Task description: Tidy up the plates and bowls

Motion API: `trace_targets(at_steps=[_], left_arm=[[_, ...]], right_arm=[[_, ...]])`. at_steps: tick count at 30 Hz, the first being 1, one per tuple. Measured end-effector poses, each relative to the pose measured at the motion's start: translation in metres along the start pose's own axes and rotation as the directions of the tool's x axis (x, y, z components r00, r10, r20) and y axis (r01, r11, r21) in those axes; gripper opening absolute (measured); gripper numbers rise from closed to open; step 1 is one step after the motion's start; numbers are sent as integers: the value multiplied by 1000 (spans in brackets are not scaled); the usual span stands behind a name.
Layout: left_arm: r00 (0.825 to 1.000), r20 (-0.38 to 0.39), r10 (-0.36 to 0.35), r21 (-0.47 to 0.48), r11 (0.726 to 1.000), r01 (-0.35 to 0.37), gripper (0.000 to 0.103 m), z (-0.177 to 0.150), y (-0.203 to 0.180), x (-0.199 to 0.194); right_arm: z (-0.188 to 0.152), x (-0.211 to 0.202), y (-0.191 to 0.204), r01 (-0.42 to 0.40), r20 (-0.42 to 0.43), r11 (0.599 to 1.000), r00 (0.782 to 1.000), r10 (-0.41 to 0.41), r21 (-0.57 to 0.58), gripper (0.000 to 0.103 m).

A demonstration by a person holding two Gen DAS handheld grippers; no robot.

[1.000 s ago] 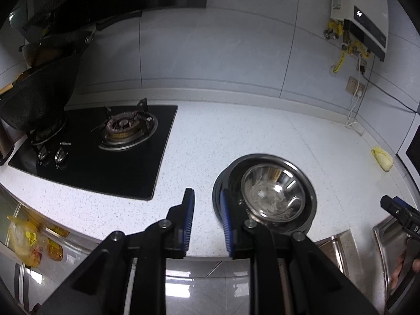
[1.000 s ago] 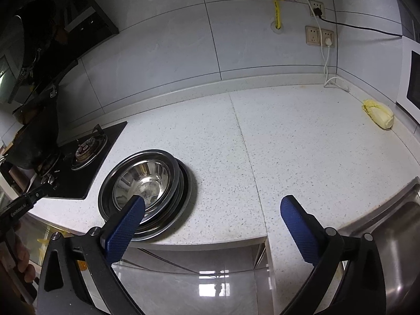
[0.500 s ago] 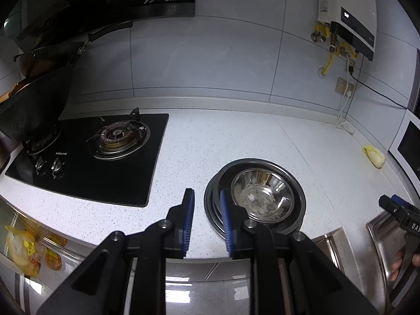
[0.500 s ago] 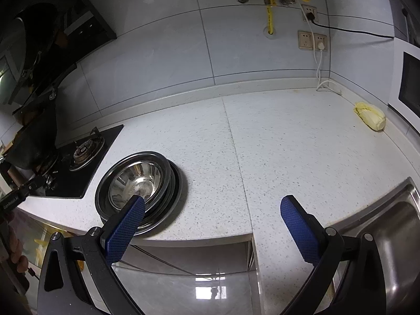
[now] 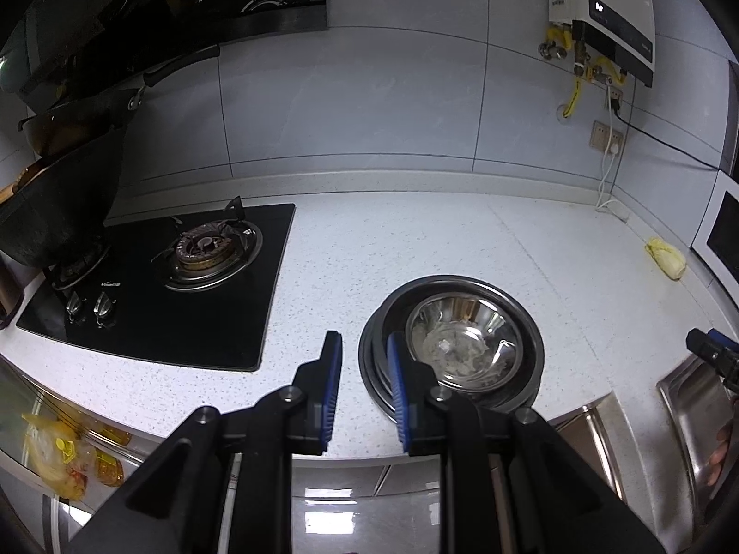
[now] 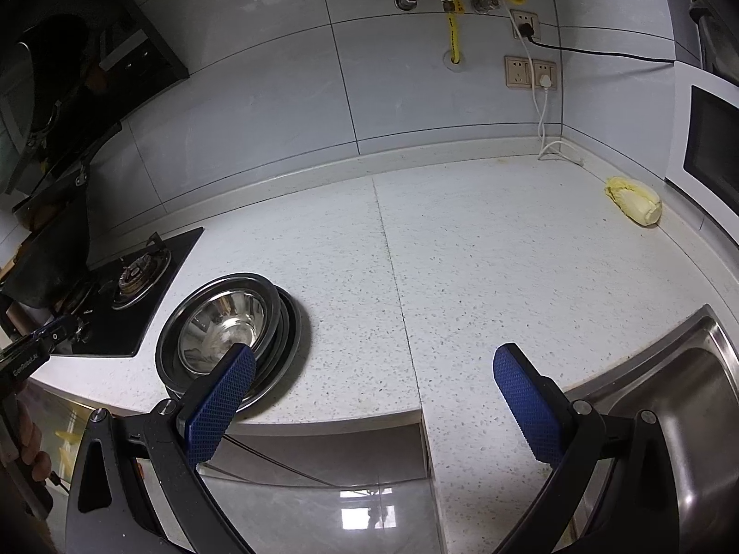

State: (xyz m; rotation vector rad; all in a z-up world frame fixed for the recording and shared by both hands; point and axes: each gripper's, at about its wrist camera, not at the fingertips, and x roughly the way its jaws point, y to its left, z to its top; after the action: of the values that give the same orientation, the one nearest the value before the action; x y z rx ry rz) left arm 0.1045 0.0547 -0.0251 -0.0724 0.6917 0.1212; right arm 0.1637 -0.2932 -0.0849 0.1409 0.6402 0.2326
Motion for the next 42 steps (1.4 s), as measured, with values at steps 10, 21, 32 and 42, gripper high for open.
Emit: trace_targets(at_steps=[10, 21, 32, 42], left_arm=[[1000, 0, -17, -4, 1000, 17, 19, 1, 2, -1], [999, -2, -49, -17, 999, 49, 19, 3, 5, -2], [1000, 3, -19, -59, 998, 20, 19, 1, 16, -6], [1000, -10, -16, -58, 998, 16, 19, 0, 14, -6]], right_arm=[[0, -3, -2, 7, 6, 1000, 1000, -7, 9, 101], [0, -3, -4, 10, 8, 1000, 1000, -10, 12, 101], [-1, -4, -4, 9, 5, 1000, 1000, -9, 10, 101], [-2, -3, -4, 5, 1, 1000, 1000, -5, 6, 101]])
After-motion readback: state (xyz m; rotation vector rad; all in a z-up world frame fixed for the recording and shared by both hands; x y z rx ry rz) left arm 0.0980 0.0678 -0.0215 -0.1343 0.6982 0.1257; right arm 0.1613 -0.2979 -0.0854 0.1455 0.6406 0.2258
